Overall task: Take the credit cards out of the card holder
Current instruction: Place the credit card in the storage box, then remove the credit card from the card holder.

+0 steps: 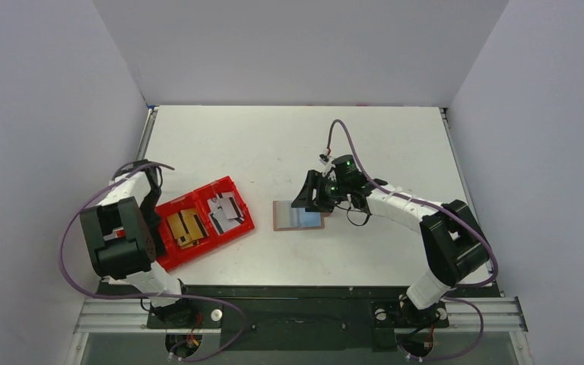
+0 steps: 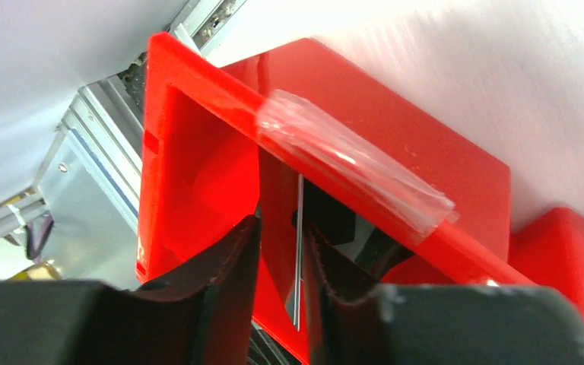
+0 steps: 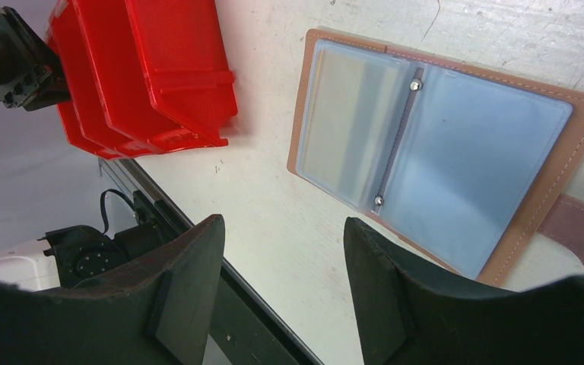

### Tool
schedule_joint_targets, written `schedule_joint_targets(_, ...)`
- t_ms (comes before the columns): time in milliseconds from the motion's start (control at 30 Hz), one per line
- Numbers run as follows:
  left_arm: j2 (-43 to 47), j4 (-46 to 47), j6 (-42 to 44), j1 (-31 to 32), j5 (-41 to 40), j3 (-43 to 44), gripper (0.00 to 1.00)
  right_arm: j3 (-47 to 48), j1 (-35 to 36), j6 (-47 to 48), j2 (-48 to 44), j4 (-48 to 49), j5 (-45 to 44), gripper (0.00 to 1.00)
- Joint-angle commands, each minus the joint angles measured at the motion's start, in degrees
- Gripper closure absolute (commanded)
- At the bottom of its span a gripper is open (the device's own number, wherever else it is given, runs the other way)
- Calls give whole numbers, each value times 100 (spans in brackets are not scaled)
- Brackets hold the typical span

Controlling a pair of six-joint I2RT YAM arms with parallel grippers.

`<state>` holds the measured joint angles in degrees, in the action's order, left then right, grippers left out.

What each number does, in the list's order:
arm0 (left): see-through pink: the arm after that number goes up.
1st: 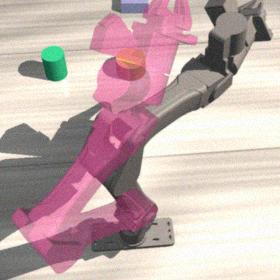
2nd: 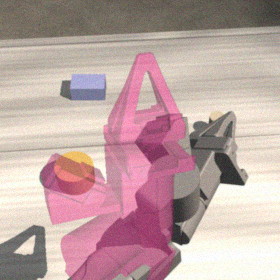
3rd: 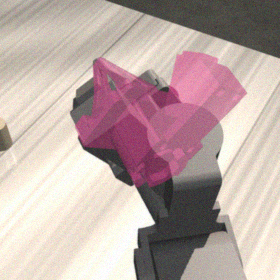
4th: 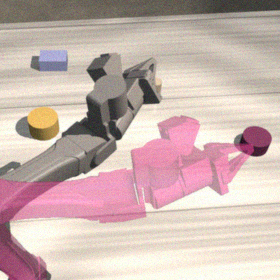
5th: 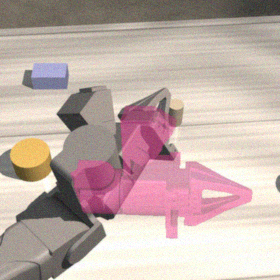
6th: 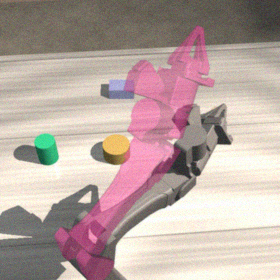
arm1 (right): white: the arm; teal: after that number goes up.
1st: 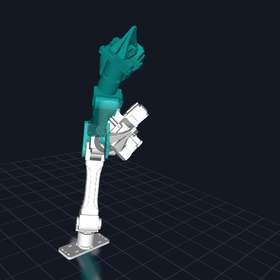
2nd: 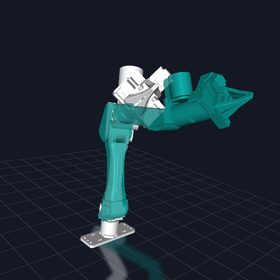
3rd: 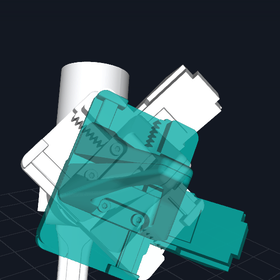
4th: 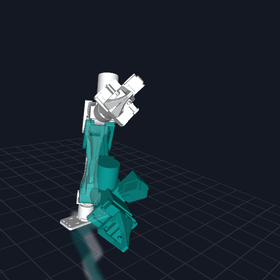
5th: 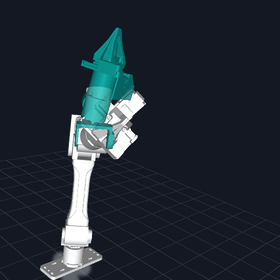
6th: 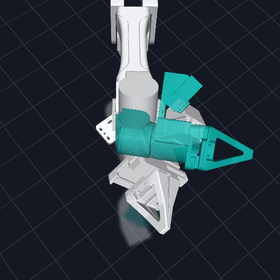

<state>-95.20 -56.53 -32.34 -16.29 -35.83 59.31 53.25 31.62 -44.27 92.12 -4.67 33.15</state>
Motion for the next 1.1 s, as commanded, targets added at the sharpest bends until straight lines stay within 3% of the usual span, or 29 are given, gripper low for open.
schedule_joint_targets(0, 450, 62, -95, -30, 305, 263, 72, 56, 84, 111, -303, 97, -119, 45)
schedule_joint_targets(133, 779, -75, -106, -17, 426, 330, 63, 61, 121, 114, -316, 105, -149, 45)
schedule_joint_targets(567, 1790, -355, 50, 1, 850, 670, 59, 106, 231, 193, -282, 10, -272, 45)
schedule_joint_targets(700, 2132, -246, 246, 151, 1403, 920, 57, 107, 243, 230, -229, -26, -368, 45)
schedule_joint_targets(1067, 2378, 686, 39, 2078, 2868, 1269, 45, 253, 258, 353, 47, -279, -760, 45)
